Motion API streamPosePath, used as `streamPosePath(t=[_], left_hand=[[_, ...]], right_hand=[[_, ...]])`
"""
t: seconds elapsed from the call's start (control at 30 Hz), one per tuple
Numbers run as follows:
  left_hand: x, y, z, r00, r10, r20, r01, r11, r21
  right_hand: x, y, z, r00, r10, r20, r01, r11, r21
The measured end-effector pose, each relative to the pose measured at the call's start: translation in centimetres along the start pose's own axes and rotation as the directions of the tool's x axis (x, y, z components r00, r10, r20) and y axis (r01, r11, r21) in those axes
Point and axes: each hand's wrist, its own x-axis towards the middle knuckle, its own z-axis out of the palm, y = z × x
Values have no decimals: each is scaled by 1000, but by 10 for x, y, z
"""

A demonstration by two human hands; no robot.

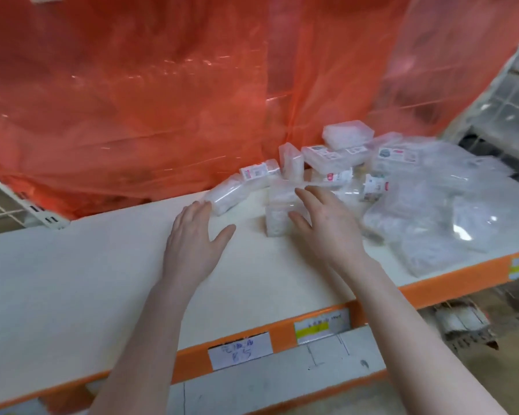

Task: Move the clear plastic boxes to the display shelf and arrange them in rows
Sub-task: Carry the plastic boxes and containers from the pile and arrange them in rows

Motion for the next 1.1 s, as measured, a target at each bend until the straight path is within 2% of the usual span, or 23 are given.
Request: streamPosePath(t=[0.17,0.37,0.53,0.67,0.77,0.97,1.1], left_hand=[[-5,-10,-5,993,-118,-10,118,993,23],[-7,-14,-4,989,-146,-17,145,989,-23],[-1,-14,-2,993,-117,7,117,992,-49],[8,-12,-4,998,-66,13,67,996,-66],[15,-9,-5,1000,-4,12,4,997,-74],[47,-3,-1,993,107,44,-106,994,-39],[67,5,8,981,180,66,-178,983,-35]], right_hand=[[-2,-1,7,993,-115,-6,115,992,44],[-25,5,-2,980,-200,12,199,978,64],[-47,10,-7,958,-245,147,234,968,89],[-51,13,-5,967,-189,173,169,978,119],[-43,9,-7,965,-156,210,142,987,81],[-20,-3,-12,902,-135,411,138,990,22],[-16,-6,-12,885,-82,458,94,996,-5]])
